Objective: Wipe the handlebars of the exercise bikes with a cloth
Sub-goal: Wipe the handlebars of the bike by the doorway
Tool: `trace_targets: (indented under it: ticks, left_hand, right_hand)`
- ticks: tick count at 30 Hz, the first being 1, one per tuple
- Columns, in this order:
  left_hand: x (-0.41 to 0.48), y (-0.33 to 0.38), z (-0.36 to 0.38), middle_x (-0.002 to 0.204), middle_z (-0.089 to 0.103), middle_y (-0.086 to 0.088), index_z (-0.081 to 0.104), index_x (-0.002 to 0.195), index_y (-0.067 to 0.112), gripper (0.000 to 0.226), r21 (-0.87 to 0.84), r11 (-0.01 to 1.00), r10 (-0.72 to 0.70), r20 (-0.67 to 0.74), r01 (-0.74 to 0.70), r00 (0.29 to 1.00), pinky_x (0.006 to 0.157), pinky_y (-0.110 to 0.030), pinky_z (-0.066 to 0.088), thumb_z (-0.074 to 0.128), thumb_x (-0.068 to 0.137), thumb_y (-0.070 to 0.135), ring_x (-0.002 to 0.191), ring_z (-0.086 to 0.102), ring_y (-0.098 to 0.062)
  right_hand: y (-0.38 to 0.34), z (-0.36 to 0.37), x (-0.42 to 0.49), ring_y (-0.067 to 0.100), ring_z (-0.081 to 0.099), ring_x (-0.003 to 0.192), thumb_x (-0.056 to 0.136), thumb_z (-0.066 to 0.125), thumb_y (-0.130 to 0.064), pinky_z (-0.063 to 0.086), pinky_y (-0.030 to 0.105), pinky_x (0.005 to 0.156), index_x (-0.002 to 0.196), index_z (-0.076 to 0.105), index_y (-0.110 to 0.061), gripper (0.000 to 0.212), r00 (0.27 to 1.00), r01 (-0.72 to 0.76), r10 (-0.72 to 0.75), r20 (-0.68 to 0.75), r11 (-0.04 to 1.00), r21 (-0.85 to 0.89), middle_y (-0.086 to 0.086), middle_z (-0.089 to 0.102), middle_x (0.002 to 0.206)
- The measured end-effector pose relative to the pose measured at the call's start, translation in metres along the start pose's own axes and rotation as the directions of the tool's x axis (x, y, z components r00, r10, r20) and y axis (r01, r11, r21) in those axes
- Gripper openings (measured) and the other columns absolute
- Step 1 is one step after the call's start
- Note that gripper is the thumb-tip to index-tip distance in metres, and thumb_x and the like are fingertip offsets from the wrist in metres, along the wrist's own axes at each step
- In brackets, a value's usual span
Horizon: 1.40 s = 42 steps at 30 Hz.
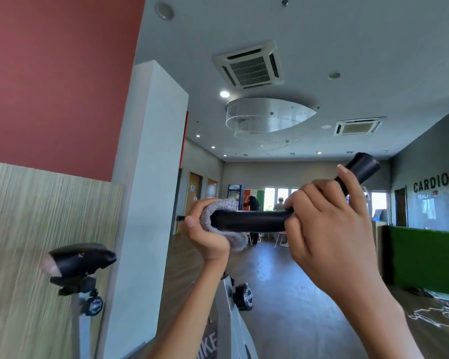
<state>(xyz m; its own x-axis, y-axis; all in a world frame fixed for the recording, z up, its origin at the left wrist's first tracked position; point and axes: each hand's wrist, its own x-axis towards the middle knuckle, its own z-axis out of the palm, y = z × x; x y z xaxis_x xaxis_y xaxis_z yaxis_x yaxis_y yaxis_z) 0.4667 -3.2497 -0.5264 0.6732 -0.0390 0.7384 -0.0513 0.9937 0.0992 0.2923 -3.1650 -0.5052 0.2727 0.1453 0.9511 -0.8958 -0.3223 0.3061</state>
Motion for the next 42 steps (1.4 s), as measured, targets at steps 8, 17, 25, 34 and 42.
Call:
trace_targets:
  ticks: [8,17,25,34,42]
  left_hand:
    - [0.0,-0.011,-0.013,0.096,0.069,-0.004,0.076,0.09,0.033,0.076,0.074,0.997,0.009,0.024,-0.011,1.0,0.086,-0.052,0.051,0.02,0.084,0.084,0.095,0.064,-0.033]
    - [0.004,-0.018,0.001,0.072,0.069,0.003,0.075,0.074,0.03,0.081,-0.073,0.997,-0.019,0.015,0.02,1.0,0.074,-0.046,0.049,0.024,0.074,0.092,0.077,0.064,-0.033]
    - [0.0,-0.001,0.011,0.066,0.066,0.005,0.074,0.069,0.029,0.079,-0.179,0.966,0.179,-0.05,-0.185,0.983,0.062,-0.038,0.043,0.02,0.082,0.085,0.065,0.059,-0.033]
    - [0.004,-0.004,0.004,0.056,0.065,0.007,0.072,0.059,0.024,0.084,-0.179,0.982,-0.06,0.032,0.065,0.998,0.063,-0.026,0.046,0.027,0.069,0.094,0.06,0.064,-0.015]
    - [0.007,0.008,0.004,0.066,0.068,0.003,0.072,0.071,0.015,0.094,-0.154,0.979,0.154,0.137,-0.133,0.978,0.058,-0.028,0.045,0.014,0.08,0.088,0.062,0.064,-0.028]
  right_hand:
    - [-0.002,0.007,-0.001,0.028,0.055,0.084,0.086,0.036,-0.018,0.017,0.042,0.119,0.076,0.056,-0.011,0.024,0.998,-0.043,0.044,-0.035,0.999,0.024,0.0,0.057,0.076]
    - [-0.003,0.01,-0.001,0.028,0.055,0.083,0.084,0.038,-0.016,0.018,0.04,0.118,0.075,0.056,-0.012,0.021,0.994,-0.057,0.06,-0.088,0.998,0.039,0.0,0.057,0.075]
    - [-0.007,0.017,-0.001,0.028,0.055,0.08,0.084,0.035,-0.015,0.02,0.04,0.116,0.069,0.054,-0.012,0.025,0.977,-0.111,0.12,-0.177,0.992,0.06,0.0,0.055,0.069]
    - [-0.014,0.017,0.0,0.027,0.053,0.083,0.084,0.035,-0.015,0.023,0.047,0.115,0.069,0.053,-0.012,0.024,0.977,-0.158,0.161,-0.138,0.987,0.035,0.0,0.054,0.069]
    - [-0.021,0.003,-0.002,0.029,0.053,0.092,0.089,0.03,-0.022,0.013,0.045,0.119,0.077,0.052,-0.013,0.026,0.988,-0.152,0.155,0.024,0.985,-0.079,0.001,0.055,0.078]
